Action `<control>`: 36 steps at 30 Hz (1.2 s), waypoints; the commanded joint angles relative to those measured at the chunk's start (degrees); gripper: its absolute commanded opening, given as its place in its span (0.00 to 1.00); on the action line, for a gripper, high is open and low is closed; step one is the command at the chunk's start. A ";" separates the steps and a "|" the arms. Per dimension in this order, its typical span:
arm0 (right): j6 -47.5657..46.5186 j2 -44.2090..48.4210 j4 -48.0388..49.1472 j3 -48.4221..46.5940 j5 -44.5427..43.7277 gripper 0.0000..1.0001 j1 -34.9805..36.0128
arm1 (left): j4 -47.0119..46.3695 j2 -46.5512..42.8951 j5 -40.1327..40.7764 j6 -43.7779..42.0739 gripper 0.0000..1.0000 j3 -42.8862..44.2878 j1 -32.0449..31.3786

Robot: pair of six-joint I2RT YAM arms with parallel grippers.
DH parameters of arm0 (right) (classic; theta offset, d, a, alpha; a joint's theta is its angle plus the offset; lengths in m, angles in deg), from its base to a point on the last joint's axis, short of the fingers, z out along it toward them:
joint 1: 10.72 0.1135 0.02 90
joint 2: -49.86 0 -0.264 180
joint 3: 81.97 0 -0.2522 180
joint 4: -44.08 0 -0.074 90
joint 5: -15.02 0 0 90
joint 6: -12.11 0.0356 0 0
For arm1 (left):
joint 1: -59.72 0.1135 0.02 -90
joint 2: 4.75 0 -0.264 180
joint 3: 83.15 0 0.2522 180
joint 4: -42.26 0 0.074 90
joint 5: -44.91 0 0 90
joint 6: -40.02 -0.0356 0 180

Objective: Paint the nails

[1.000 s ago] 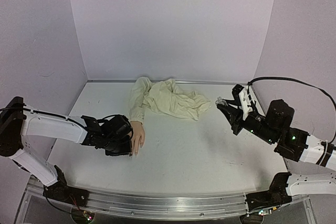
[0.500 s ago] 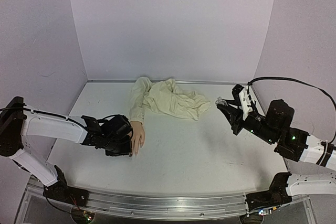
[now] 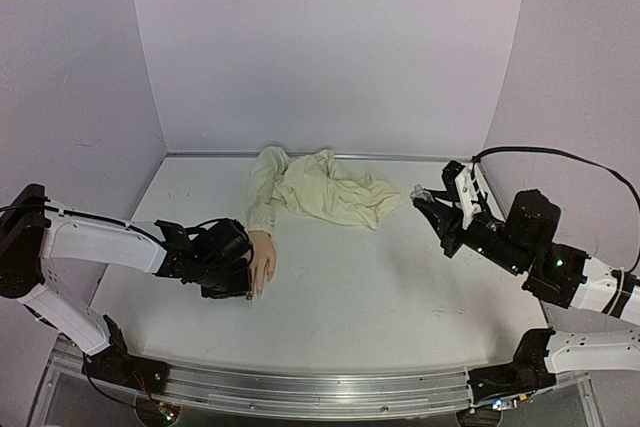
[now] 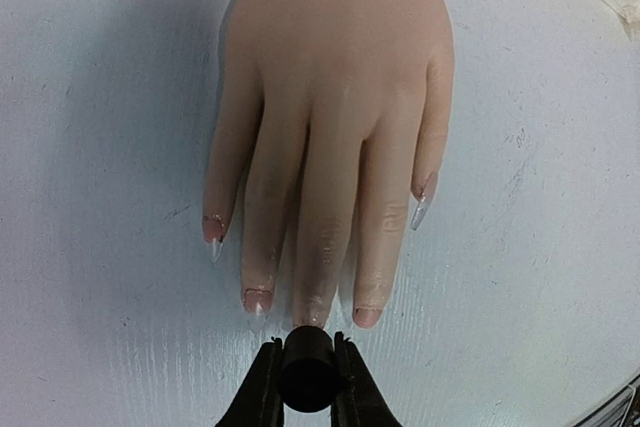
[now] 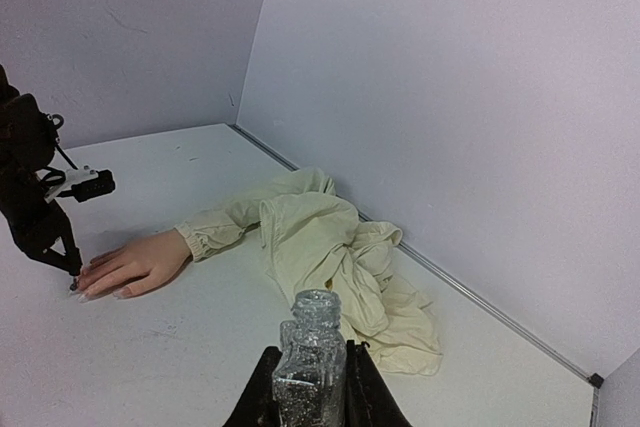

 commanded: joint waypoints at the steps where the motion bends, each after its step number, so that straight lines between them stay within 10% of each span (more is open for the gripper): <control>1: 0.81 0.50 4.62 -0.03 -0.05 0.00 -0.40 | -0.66 -0.25 -0.28 0.96 0.00 -0.02 0.00; 36: 0.90 0.54 4.80 0.24 0.15 0.00 -0.35 | -0.73 -1.35 -0.34 1.66 0.00 -0.69 -1.03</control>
